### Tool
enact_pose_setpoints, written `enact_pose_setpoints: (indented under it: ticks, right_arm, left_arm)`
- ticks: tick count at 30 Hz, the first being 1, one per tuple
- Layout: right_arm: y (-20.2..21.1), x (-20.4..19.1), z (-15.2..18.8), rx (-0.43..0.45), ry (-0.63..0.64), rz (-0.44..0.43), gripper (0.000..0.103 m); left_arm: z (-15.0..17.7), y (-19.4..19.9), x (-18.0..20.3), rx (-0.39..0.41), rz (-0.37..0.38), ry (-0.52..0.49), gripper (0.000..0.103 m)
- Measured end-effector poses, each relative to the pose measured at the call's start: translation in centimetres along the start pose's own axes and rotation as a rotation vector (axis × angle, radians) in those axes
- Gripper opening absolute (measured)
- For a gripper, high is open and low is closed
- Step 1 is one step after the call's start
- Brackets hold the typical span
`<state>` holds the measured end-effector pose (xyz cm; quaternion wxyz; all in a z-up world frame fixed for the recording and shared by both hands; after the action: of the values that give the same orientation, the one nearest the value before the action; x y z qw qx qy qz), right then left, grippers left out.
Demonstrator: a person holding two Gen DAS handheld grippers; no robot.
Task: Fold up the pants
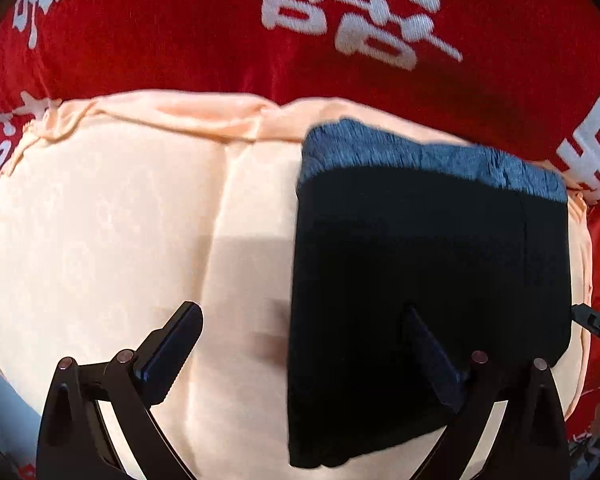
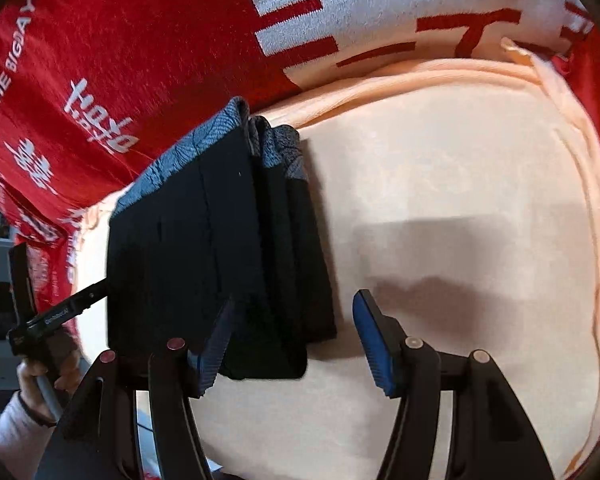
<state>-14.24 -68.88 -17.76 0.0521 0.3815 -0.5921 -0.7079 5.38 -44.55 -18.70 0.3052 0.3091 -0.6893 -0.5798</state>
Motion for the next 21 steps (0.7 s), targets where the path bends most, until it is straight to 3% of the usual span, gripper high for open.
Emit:
enact_pose_setpoints:
  ticks: [5, 15, 21]
  right_arm:
    - [-2.0, 0.0, -1.4, -0.072, 0.006, -0.059, 0.067]
    - [-4.3, 0.2, -2.6, -0.188, 0.008, -0.197, 0.067]
    - [-6.0, 0.1, -3.4, -0.242, 0.005, -0.291, 0.071]
  left_arm:
    - [-1.7, -1.0, -0.4, -0.016, 0.132, 0.031, 0.101]
    - [-1.6, -4.0, 0.7, -0.115, 0.340, -0.027, 0.101]
    - [-2.5, -6.4, 2.2, -0.122, 0.398, -0.060, 0.101]
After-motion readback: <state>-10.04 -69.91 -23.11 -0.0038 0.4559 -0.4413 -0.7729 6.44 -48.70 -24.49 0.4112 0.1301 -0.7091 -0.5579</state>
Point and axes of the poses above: each gripper's, at about its wrist camera, not at the fingertips, and y roughly against the way its jaws point, x to its right, z to its underside, the point moved 7 cm from there along -y, roughly the way its jaws point, and after that the axes turned 7 degrees about -y, right-handed, at the moved point
